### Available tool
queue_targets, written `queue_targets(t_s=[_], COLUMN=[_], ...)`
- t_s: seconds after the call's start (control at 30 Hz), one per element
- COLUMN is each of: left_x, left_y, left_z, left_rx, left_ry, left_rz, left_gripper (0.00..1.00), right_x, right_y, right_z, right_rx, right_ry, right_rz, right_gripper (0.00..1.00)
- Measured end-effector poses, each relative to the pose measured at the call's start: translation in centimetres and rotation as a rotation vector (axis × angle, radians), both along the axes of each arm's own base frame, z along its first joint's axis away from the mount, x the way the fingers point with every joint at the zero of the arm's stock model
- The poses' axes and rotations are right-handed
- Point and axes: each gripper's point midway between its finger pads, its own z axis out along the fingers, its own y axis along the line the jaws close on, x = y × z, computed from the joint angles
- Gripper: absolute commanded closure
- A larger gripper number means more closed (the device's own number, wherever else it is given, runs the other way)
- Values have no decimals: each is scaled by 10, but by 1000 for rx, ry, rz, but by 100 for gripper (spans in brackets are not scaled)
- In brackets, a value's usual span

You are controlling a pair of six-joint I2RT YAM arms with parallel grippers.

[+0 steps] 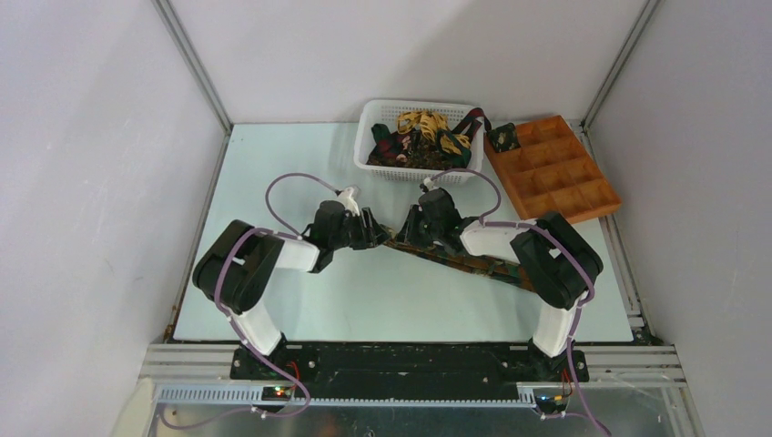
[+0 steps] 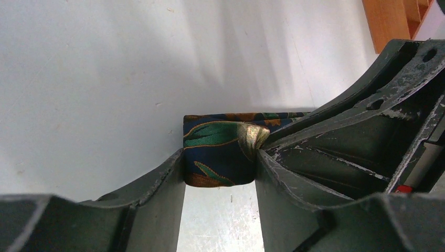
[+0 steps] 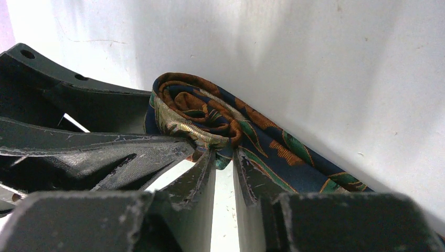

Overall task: Roll the ties
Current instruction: Roll the tie at the center of the board.

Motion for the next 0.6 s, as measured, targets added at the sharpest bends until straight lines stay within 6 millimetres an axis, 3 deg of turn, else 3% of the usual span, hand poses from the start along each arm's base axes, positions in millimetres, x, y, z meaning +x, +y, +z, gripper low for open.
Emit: queue_targets(t_s=[0.17, 0.37, 0.6], left_x=[0, 0, 3], left_y=[-1, -4, -9], left_z=[1, 2, 4], left_rx=[-5, -6, 44], left_ry=[-4, -8, -3], left_rz=[0, -2, 1], left_gripper=[55, 55, 55], right_x=[0, 0, -2], right_y=[0, 0, -5], right_z=[0, 0, 5], right_rx=[0, -3, -23], right_ry=[0, -2, -18], right_rz=[0, 4, 18], right_gripper=[78, 76, 58])
